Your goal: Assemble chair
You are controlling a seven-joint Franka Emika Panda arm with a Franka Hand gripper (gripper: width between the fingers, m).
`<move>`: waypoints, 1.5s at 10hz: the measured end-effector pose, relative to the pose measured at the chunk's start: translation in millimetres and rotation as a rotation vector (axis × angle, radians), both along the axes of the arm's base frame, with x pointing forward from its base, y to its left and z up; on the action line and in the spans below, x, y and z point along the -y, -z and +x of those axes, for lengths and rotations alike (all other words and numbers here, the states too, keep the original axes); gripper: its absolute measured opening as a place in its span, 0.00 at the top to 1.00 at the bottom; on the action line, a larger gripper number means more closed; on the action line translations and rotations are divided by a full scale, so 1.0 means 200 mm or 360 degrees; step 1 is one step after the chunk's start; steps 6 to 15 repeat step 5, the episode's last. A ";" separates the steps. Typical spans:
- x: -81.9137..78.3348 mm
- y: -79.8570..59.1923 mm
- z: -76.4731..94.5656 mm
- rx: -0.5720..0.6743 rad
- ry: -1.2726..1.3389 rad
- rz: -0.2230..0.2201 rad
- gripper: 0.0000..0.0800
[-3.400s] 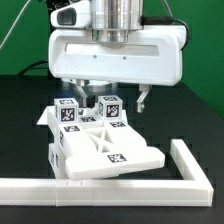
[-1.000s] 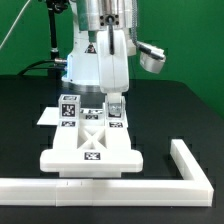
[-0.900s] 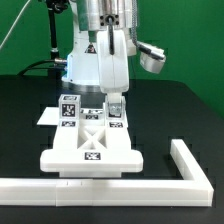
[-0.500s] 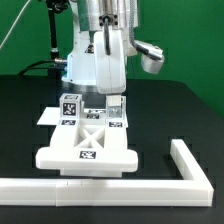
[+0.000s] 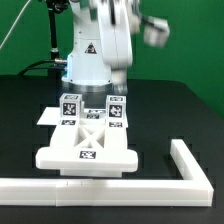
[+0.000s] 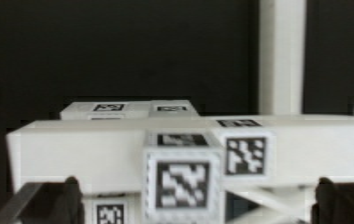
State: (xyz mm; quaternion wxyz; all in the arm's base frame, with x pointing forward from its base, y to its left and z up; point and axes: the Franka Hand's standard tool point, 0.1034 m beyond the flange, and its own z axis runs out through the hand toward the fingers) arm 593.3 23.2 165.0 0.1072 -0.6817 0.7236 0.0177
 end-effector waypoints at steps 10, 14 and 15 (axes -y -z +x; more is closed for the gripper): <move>-0.01 0.04 -0.01 -0.0012 -0.0005 -0.0012 0.19; -0.01 0.04 -0.01 -0.0012 -0.0005 -0.0012 0.19; -0.01 0.04 -0.01 -0.0012 -0.0005 -0.0012 0.19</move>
Offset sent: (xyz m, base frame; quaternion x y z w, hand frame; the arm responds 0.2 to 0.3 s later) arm 0.0000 0.0000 0.0000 0.0000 0.0000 0.0000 1.0000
